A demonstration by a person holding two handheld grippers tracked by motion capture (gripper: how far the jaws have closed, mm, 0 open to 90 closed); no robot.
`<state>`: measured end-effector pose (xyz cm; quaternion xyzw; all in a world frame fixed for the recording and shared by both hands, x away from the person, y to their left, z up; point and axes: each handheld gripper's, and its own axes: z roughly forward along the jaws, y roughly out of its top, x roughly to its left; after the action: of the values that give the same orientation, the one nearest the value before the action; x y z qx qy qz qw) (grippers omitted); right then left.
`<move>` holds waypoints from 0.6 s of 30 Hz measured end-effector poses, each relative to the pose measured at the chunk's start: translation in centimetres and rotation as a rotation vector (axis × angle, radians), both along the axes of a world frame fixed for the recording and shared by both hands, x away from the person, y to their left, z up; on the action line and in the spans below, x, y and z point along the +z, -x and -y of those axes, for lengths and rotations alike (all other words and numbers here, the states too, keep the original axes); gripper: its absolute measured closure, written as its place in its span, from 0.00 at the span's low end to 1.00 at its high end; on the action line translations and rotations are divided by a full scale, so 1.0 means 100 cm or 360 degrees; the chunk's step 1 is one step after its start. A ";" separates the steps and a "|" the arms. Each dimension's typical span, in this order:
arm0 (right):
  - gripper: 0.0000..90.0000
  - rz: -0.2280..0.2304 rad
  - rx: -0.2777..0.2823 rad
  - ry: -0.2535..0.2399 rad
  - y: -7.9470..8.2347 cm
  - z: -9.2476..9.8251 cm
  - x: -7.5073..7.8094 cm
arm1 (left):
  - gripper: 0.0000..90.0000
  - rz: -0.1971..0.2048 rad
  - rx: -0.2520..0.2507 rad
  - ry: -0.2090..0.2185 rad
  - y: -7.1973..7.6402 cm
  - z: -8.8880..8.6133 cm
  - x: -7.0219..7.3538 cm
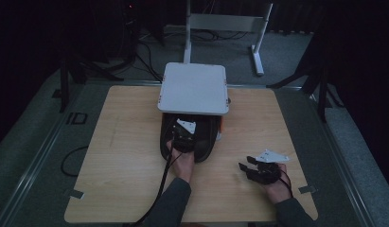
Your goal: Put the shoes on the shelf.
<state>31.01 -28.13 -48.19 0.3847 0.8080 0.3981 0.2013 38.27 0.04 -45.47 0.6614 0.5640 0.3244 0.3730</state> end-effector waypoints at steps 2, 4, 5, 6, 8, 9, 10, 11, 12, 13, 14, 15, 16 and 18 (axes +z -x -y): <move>0.59 0.0000 0.0001 0.0002 0.000 0.000 0.000 | 0.85 0.0008 0.0007 0.0007 -0.002 0.000 0.001; 0.58 0.0000 0.0002 0.0001 0.000 0.000 0.000 | 0.85 0.0023 0.0017 0.0008 -0.004 0.002 0.001; 0.59 -0.0001 0.0002 0.0001 0.000 -0.001 0.000 | 0.85 0.0029 0.0022 0.0007 -0.005 0.003 0.002; 0.59 -0.0002 0.0003 0.0002 0.000 -0.001 0.000 | 0.85 0.0041 0.0029 0.0016 -0.006 0.003 0.002; 0.59 -0.0004 0.0005 0.0002 0.000 -0.001 0.000 | 0.85 0.0071 0.0047 0.0027 -0.011 0.005 0.003; 0.59 -0.0005 0.0006 0.0003 0.000 -0.001 0.000 | 0.85 0.0072 0.0047 0.0023 -0.012 0.006 0.003; 0.58 -0.0005 0.0007 0.0002 0.000 -0.001 0.000 | 0.85 0.0077 0.0054 0.0028 -0.015 0.006 0.005; 0.58 -0.0006 0.0009 0.0000 0.000 -0.001 0.000 | 0.85 0.0081 0.0059 0.0030 -0.018 0.007 0.006; 0.58 -0.0006 0.0009 0.0000 0.000 -0.001 0.000 | 0.85 0.0081 0.0059 0.0030 -0.018 0.007 0.006; 0.58 -0.0009 0.0011 0.0001 0.000 -0.001 0.000 | 0.85 0.0091 0.0070 0.0026 -0.022 0.008 0.008; 0.58 -0.0010 0.0011 0.0003 0.000 -0.002 0.000 | 0.84 0.0098 0.0074 0.0028 -0.023 0.009 0.009; 0.58 -0.0008 0.0011 0.0001 0.001 -0.002 0.000 | 0.84 0.0110 0.0077 0.0031 -0.026 0.009 0.010; 0.58 -0.0006 0.0013 0.0000 0.000 -0.002 0.000 | 0.84 0.0123 0.0083 0.0030 -0.028 0.010 0.011; 0.58 -0.0007 0.0014 0.0000 0.000 -0.002 0.000 | 0.84 0.0147 0.0094 0.0017 -0.033 0.012 0.014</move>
<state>30.97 -27.94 -48.20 0.3820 0.8101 0.3982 0.1979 41.58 -1.16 -44.08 0.6268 0.5671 0.3625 0.3925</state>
